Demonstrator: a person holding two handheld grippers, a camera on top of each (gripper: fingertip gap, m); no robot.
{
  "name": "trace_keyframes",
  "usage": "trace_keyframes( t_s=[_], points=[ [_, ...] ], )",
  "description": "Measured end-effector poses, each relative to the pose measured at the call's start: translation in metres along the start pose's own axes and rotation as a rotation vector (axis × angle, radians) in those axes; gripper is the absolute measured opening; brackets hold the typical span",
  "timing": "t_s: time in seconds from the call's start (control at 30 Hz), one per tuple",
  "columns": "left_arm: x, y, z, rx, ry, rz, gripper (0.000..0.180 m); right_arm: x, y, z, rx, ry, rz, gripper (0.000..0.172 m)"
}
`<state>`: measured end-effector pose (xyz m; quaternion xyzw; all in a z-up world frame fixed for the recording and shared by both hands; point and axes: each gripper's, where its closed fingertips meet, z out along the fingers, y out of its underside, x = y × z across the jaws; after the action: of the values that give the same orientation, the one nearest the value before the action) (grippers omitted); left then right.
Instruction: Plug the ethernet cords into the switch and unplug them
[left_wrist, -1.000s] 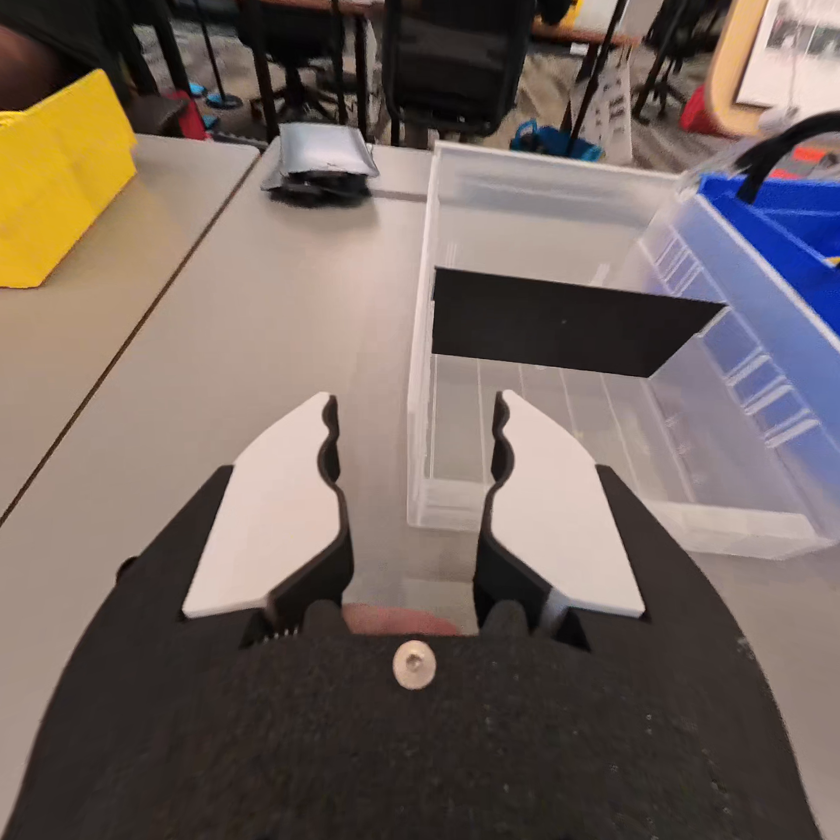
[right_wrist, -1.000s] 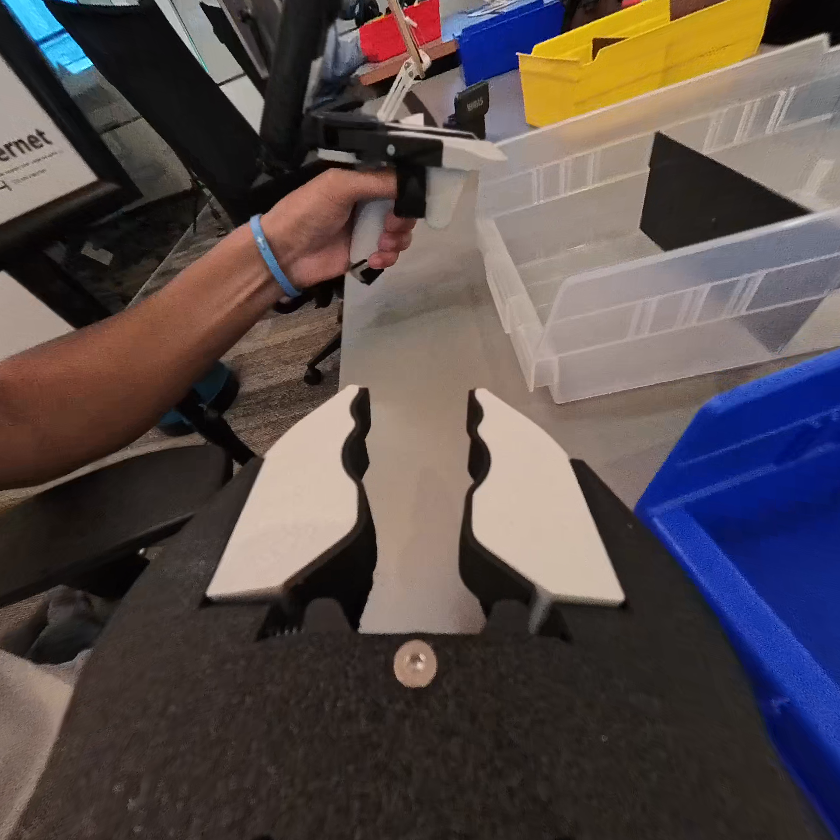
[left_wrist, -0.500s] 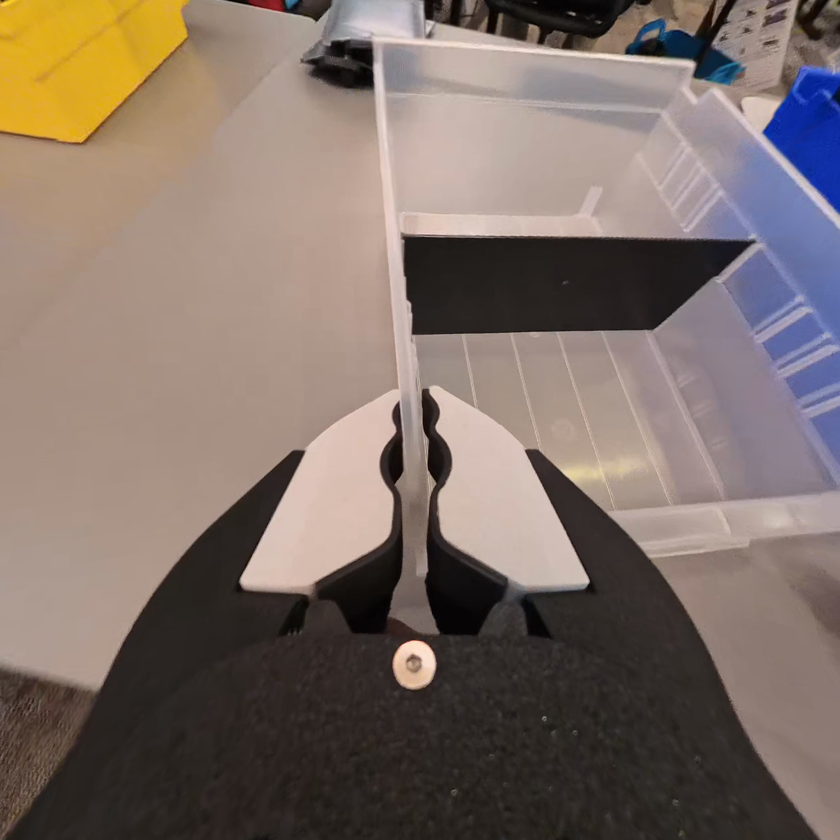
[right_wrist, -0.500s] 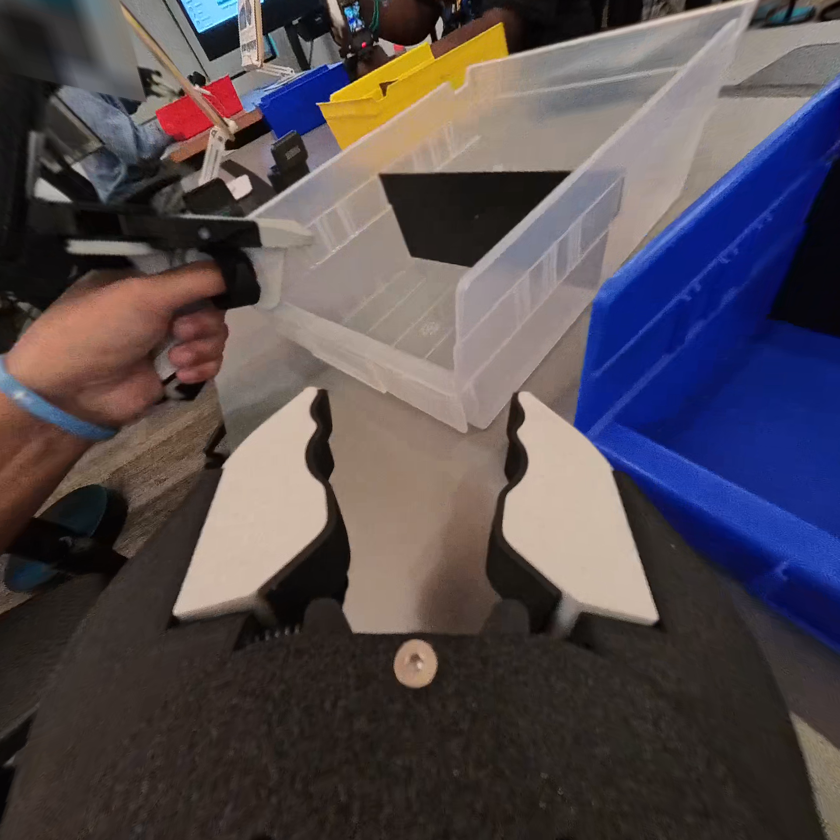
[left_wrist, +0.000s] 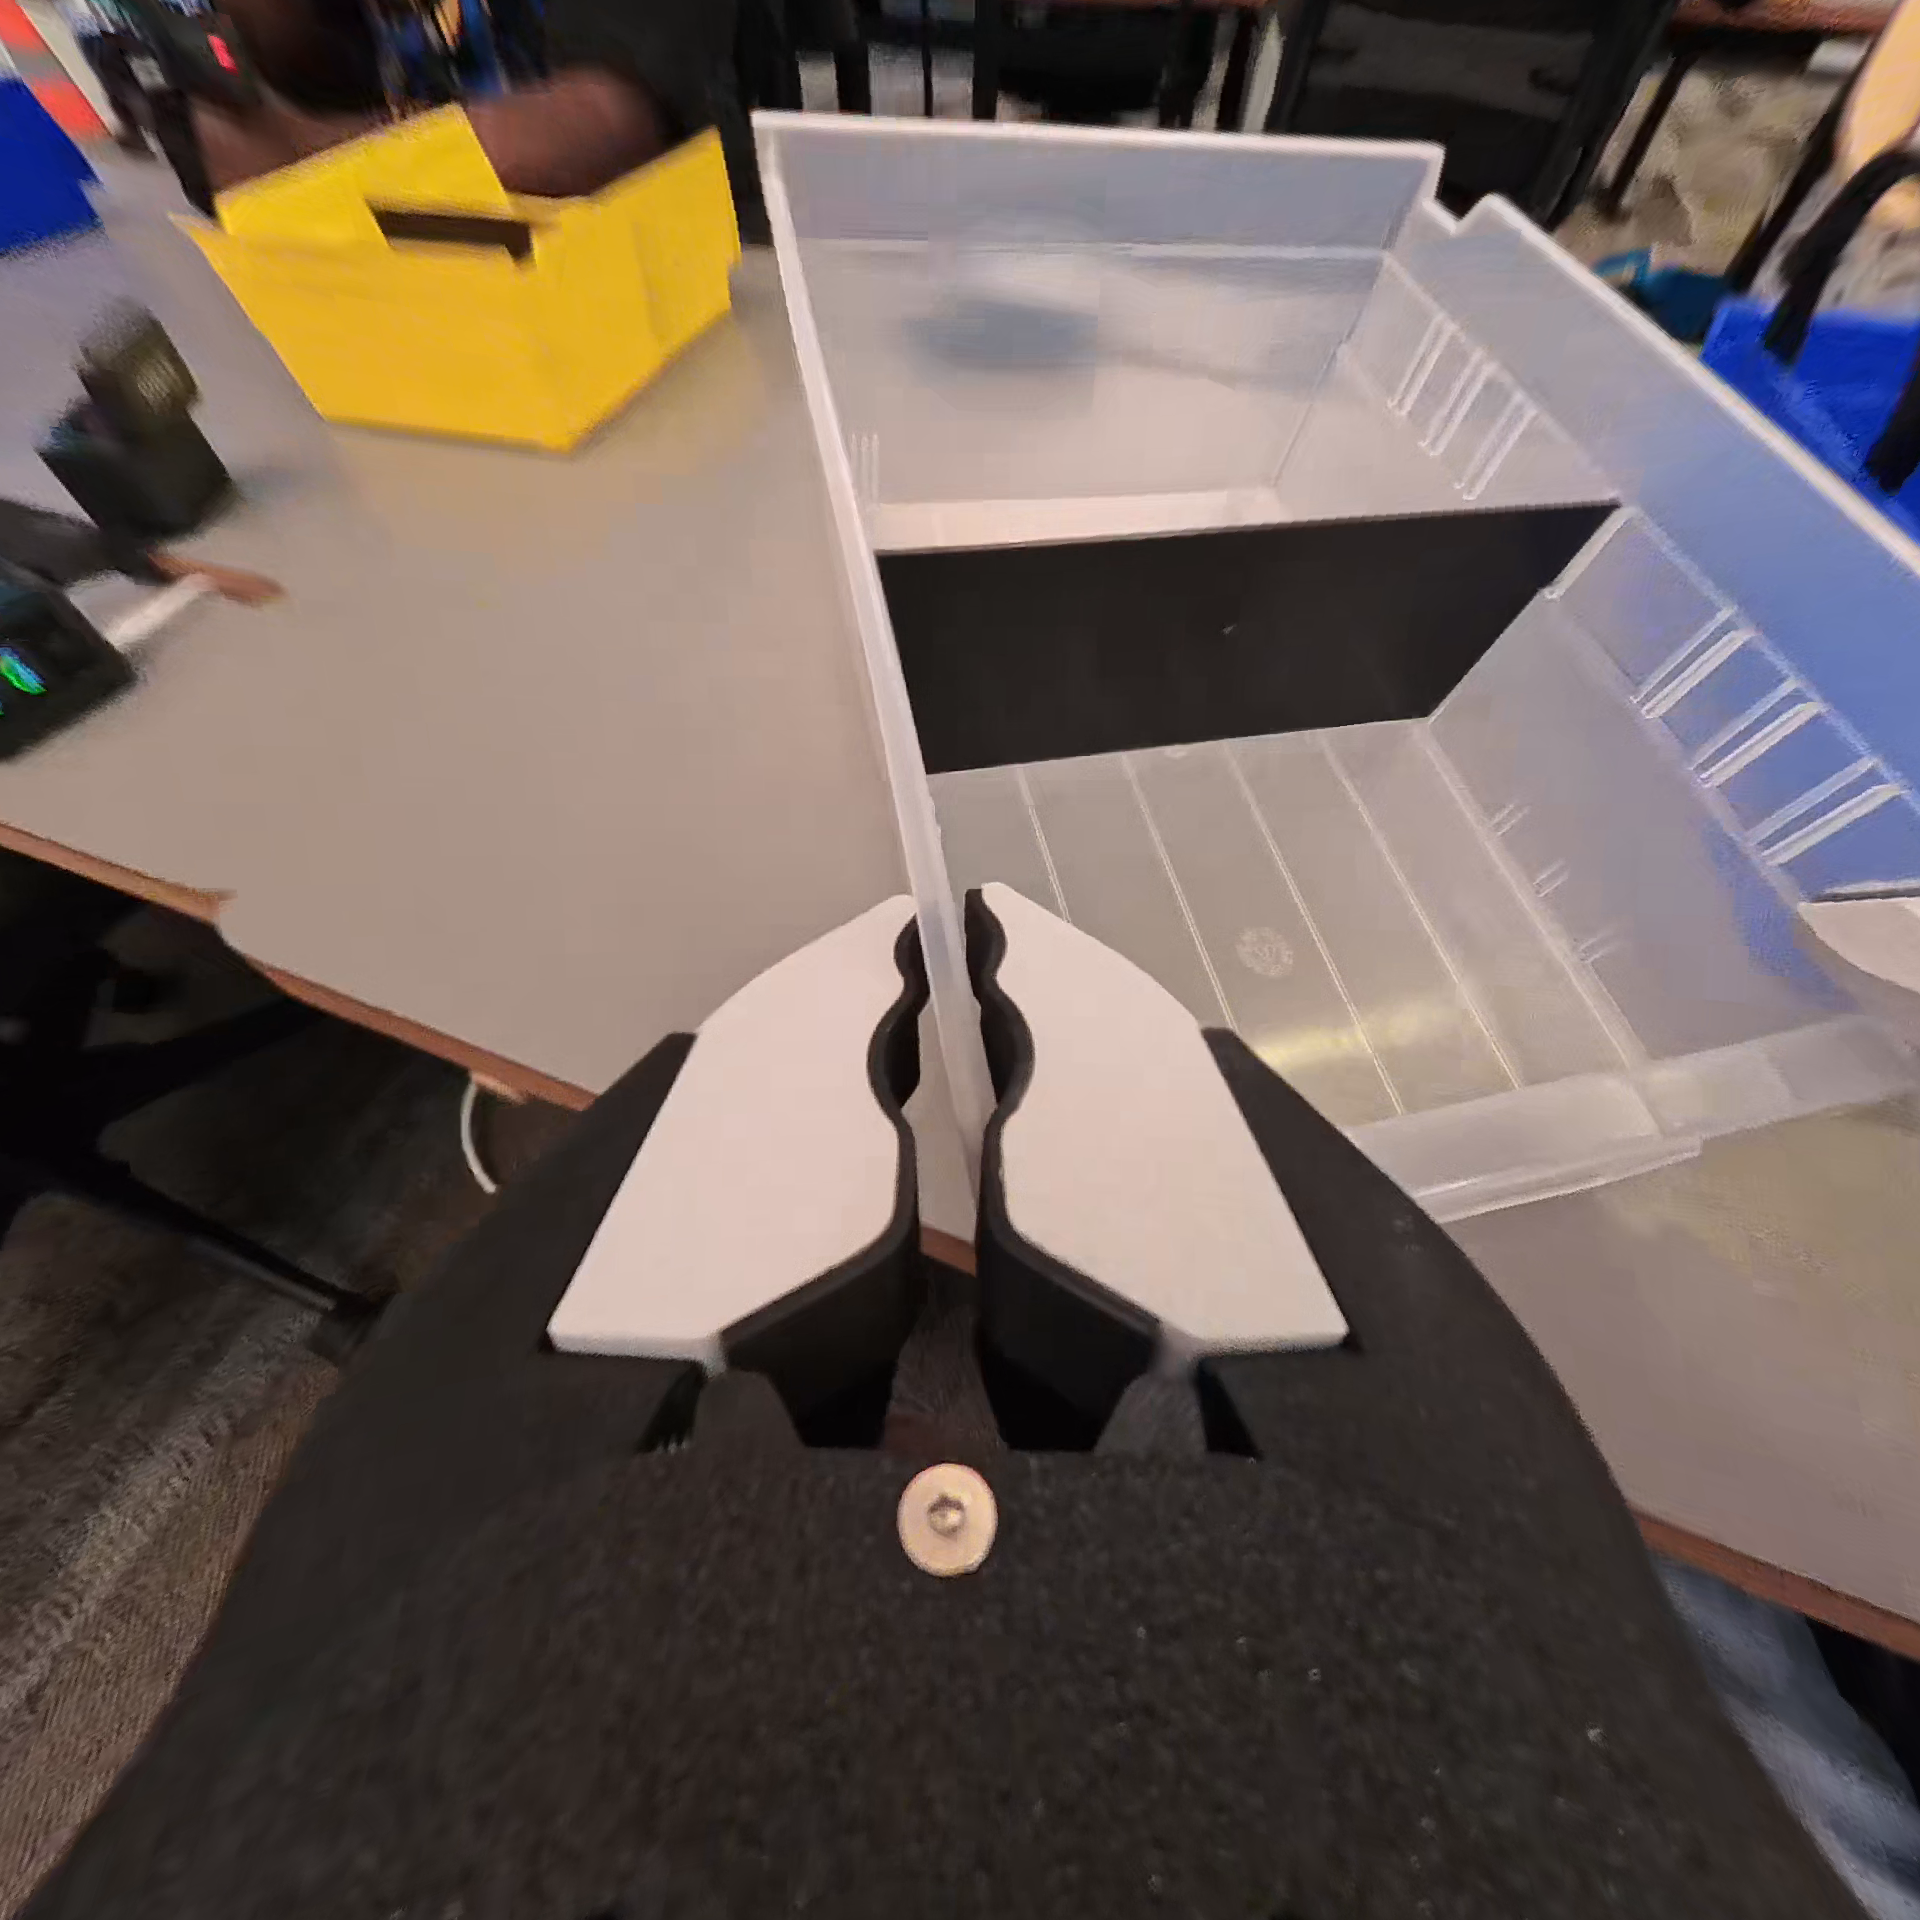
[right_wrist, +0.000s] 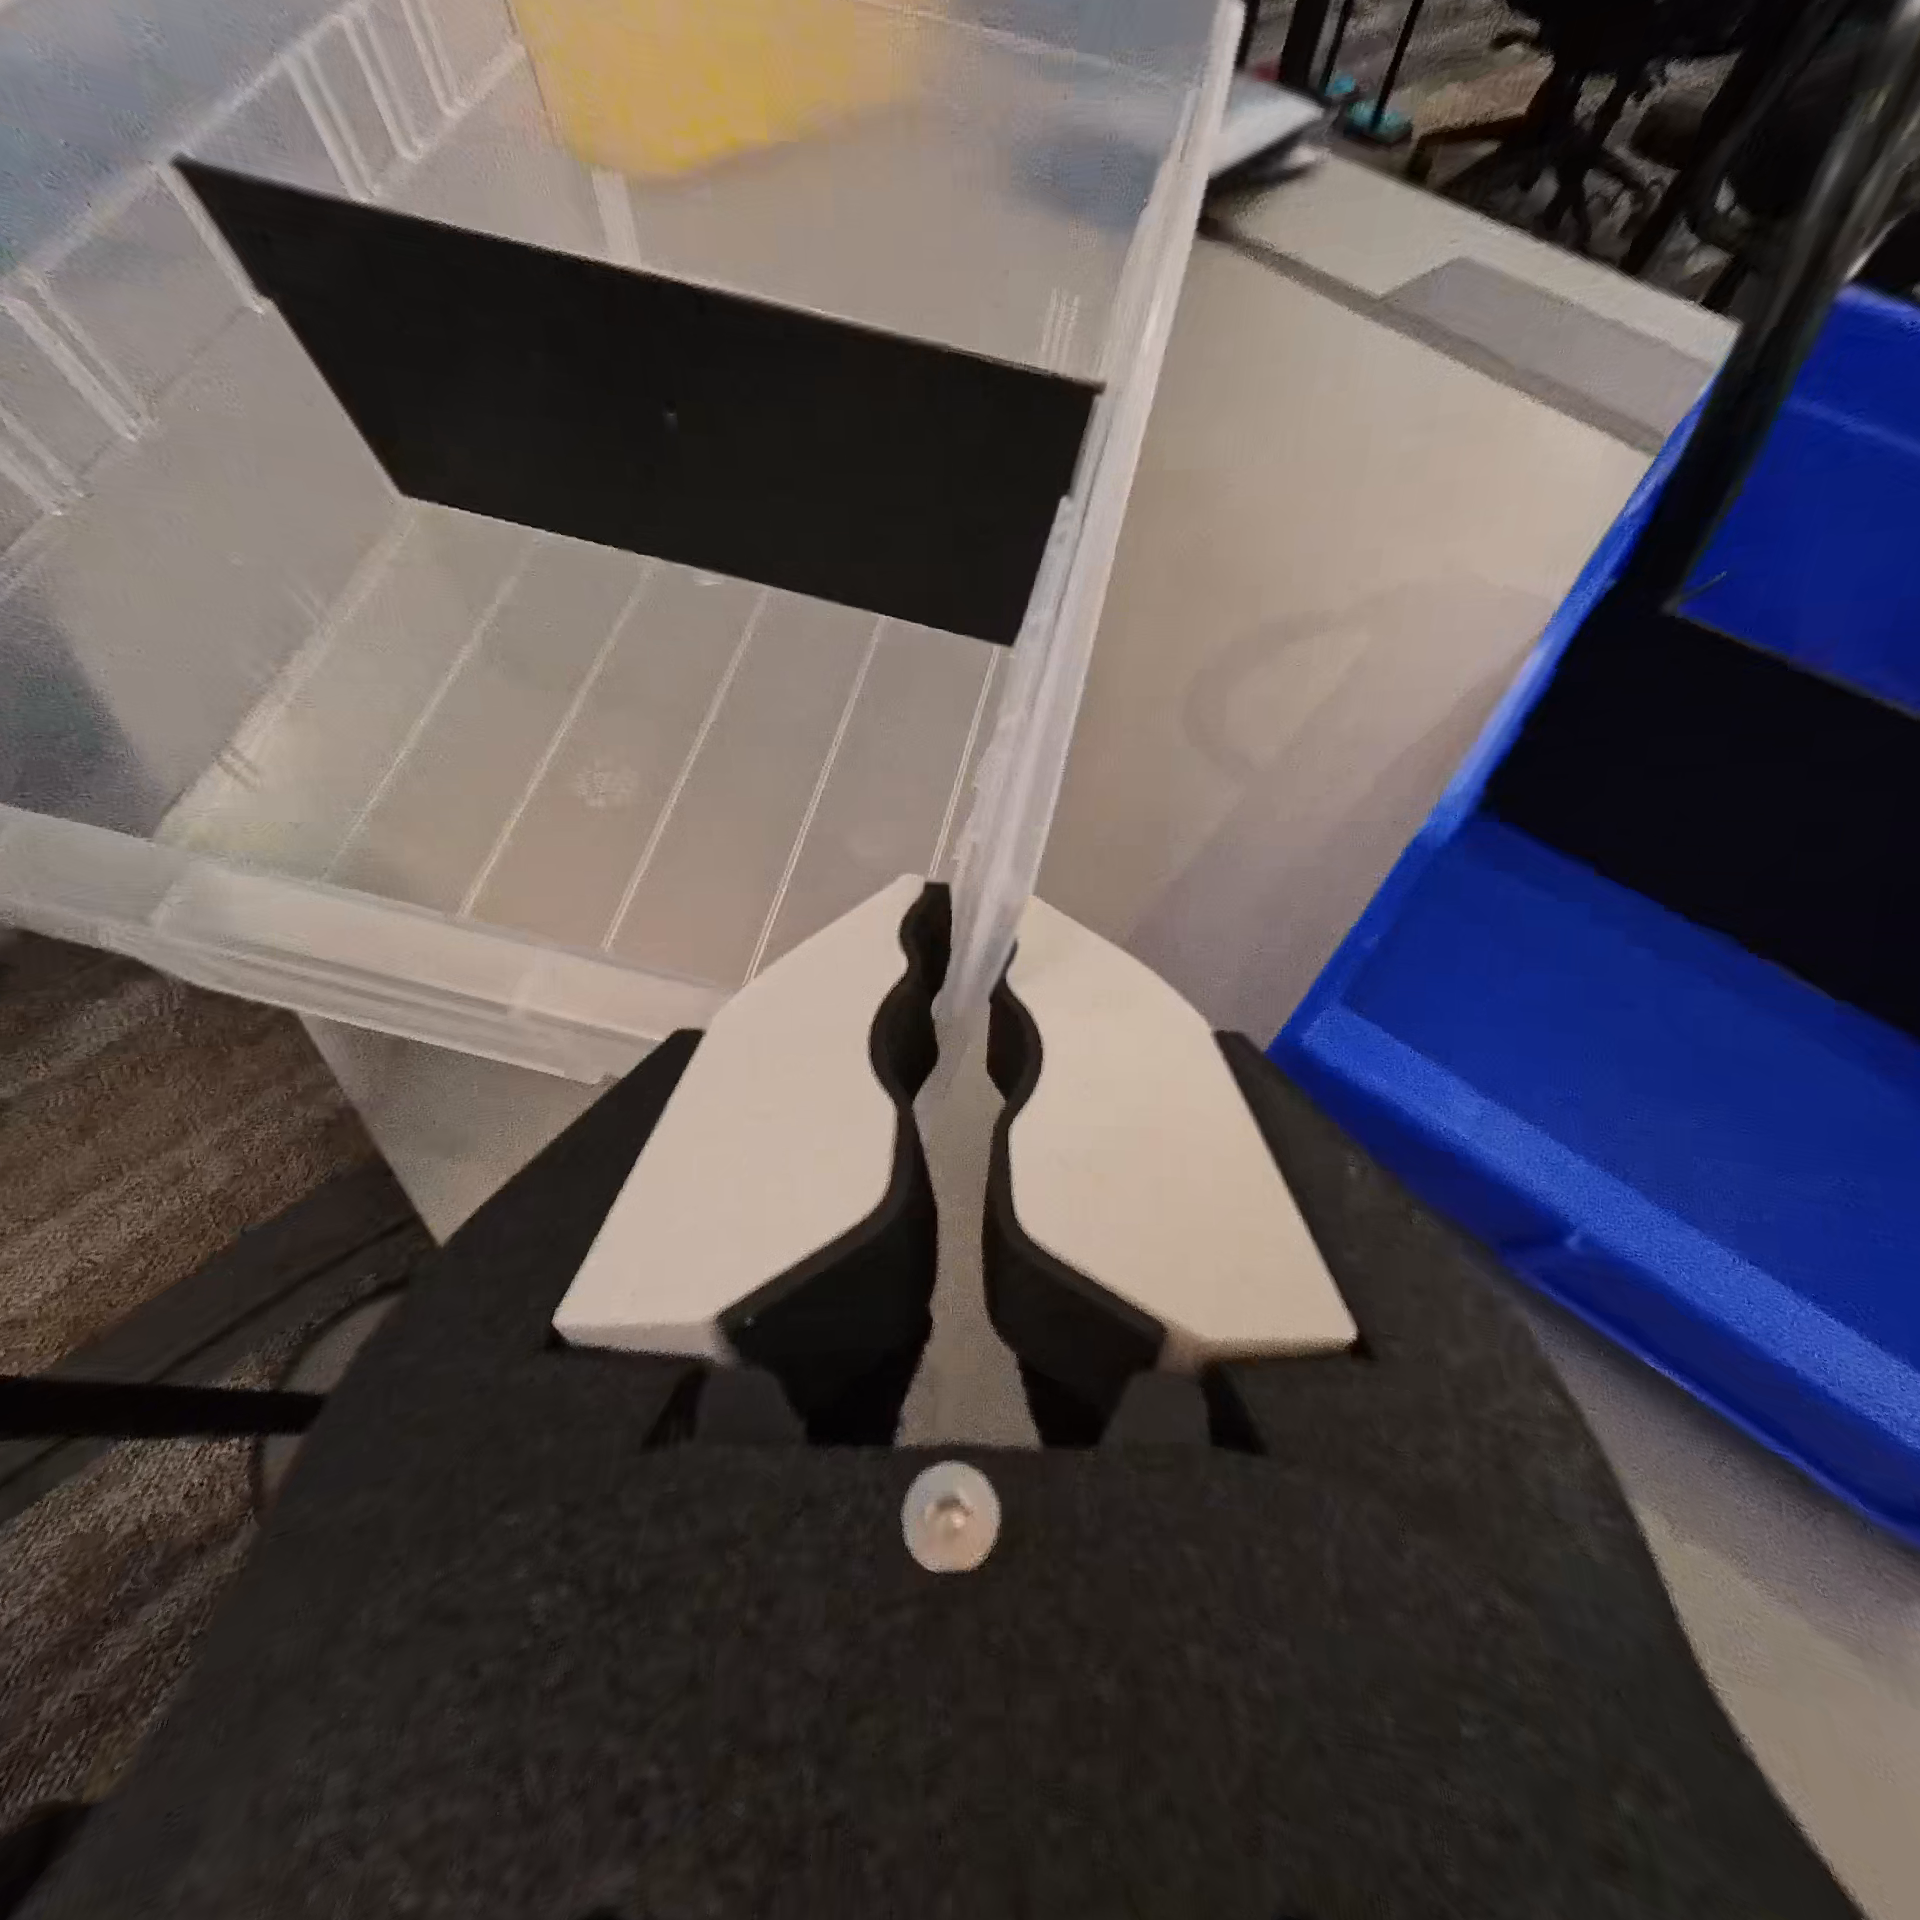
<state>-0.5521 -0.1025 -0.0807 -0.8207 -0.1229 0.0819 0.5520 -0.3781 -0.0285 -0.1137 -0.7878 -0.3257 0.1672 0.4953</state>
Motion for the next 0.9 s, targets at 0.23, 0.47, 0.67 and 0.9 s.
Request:
trace_keyframes(
  t_s=[0.23,0.47,0.67,0.9],
  points=[
    [0.062,-0.116,-0.04,0.233,0.053,0.071,0.005,0.058,-0.093,-0.075,0.231,0.114,0.033,0.004],
    [0.243,-0.183,-0.045,0.292,0.333,0.124,0.006,0.21,-0.12,-0.203,0.314,0.437,0.051,0.003],
    [0.429,-0.135,-0.035,0.186,0.559,0.183,0.006,0.338,-0.027,-0.293,0.191,0.678,0.157,0.003],
    [0.586,-0.028,-0.007,0.051,0.595,0.393,0.006,0.45,0.148,-0.311,0.094,0.682,0.354,0.003]
  ],
)
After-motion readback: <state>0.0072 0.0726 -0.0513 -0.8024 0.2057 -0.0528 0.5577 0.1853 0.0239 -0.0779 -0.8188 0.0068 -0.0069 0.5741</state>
